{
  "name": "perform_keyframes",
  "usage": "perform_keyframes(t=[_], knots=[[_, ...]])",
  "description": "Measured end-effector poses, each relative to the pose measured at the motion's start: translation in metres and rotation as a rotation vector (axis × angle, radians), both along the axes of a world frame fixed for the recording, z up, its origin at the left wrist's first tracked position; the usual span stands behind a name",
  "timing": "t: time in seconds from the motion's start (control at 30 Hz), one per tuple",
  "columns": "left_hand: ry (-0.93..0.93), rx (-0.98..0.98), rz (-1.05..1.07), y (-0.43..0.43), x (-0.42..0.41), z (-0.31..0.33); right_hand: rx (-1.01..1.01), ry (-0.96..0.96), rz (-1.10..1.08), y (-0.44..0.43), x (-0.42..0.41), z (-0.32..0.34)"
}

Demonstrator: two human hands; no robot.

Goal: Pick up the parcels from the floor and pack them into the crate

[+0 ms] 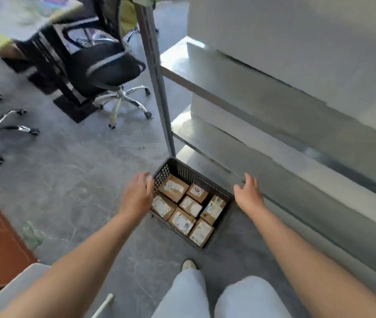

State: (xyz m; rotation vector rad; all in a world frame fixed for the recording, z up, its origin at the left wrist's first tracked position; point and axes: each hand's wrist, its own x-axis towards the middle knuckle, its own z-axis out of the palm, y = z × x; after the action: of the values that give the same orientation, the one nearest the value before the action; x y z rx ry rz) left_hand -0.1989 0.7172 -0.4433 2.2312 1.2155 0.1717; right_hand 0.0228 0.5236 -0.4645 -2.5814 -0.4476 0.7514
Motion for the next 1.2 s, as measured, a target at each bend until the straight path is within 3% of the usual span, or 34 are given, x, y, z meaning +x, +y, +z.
perform_keyframes(t=[0.1, 0.3, 0.57, 0.73, 0.9, 1.2], knots=[[0.035, 0.138, -0.290, -0.042, 0.022, 0.042, 0.021, -0.095, -0.039, -0.048, 0.000, 0.049], [-0.050, 0.255, -0.554, -0.167, 0.084, 0.084, 0.104, -0.308, -0.159, -0.201, 0.005, 0.109], [-0.304, 0.345, -1.031, -0.437, 0.136, 0.129, -0.044, -0.573, -0.412, -0.493, -0.070, 0.171], [-0.525, 0.279, -1.236, -0.622, 0.134, 0.180, -0.100, -0.663, -0.652, -0.642, -0.135, 0.209], [-0.629, 0.298, -1.546, -0.758, 0.124, 0.213, -0.138, -0.775, -0.910, -0.745, -0.188, 0.237], [-0.661, 0.268, -1.957, -0.948, 0.143, 0.193, -0.293, -0.743, -1.289, -0.910, -0.261, 0.233]])
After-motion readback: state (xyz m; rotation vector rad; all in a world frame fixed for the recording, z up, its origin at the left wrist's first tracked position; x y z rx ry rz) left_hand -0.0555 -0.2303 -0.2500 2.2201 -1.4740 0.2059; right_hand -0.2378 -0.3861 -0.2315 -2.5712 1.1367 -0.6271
